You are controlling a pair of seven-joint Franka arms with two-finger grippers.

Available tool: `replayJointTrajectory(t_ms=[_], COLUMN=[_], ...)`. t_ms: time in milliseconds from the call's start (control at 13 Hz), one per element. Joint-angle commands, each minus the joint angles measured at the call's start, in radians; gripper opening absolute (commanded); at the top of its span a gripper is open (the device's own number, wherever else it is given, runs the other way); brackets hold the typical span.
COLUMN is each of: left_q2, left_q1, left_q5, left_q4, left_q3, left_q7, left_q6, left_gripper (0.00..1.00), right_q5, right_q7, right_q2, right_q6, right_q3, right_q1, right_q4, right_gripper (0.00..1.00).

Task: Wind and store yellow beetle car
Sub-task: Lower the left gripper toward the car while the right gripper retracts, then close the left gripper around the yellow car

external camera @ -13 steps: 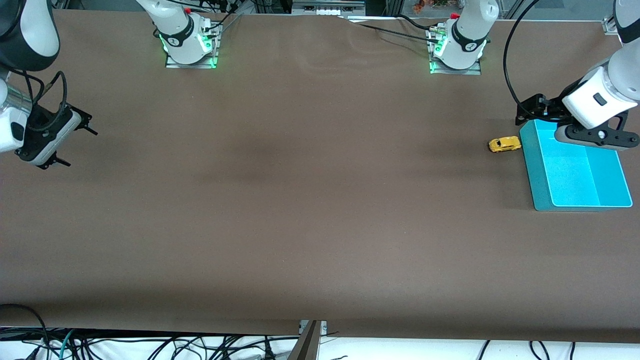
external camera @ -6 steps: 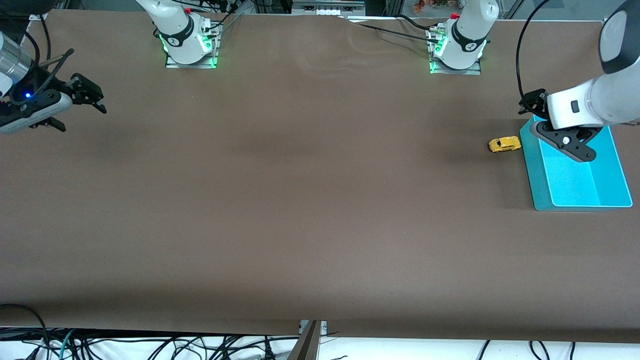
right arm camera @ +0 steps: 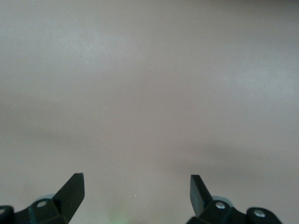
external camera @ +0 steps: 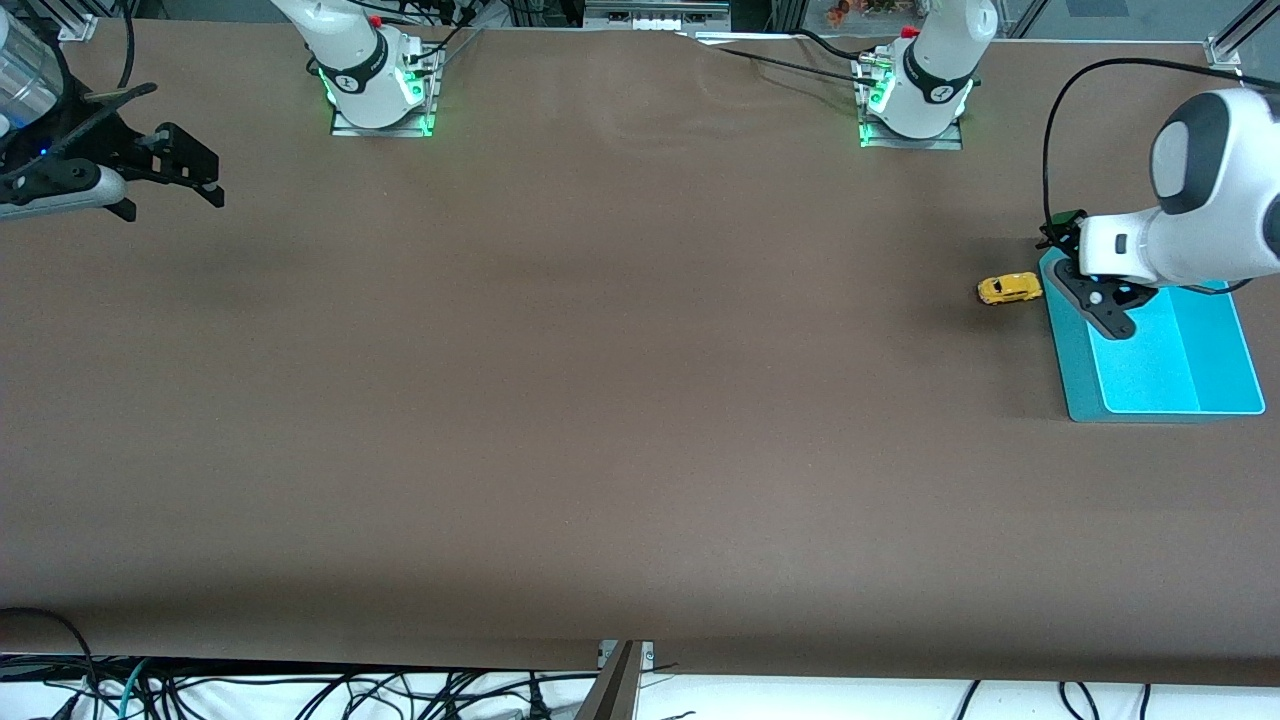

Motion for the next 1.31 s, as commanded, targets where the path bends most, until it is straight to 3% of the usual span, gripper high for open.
replayJointTrajectory(t_ms=[0,154,462,692,1077,1231], left_q2=[-0.043,-0.045,-0.034,0.047,0.093,0.127], left_q1=[0.019,0.036,0.092,0.148,0.162,0.174], left_q5=[0.066,0.069,0.114,0.158,0.160,0.174], left_q4=[-0.142,-0.221,-0.415,-0.439,-0.482,-0.482], left_q3=[-0.013,-0.013,-0.012,-0.013,-0.012,-0.012], left_q7=[0.112,0.132,0.259,0.279,0.289,0.290], left_q6=[0.134,0.206,0.586,0.729,0.846,0.883], left_gripper=[1.00,1.00,1.00,1.00,1.00,0.95], right_q5=[0.014,0.014,0.002,-0.015,-0.054,-0.054], right_q7=[0.024,0.024,0.033,0.027,0.024,0.028], right_q2=[0.038,0.041,0.087,0.090,0.117,0.122], right_q6=[-0.045,-0.052,-0.062,-0.059,-0.061,-0.061], right_q3=[-0.013,-0.013,-0.013,-0.013,-0.013,-0.013], right_q1=[0.007,0.007,0.009,0.009,0.006,0.007], right_q4=[0.049,0.055,0.101,0.112,0.150,0.156], right_gripper=[1.00,1.00,1.00,1.00,1.00,1.00])
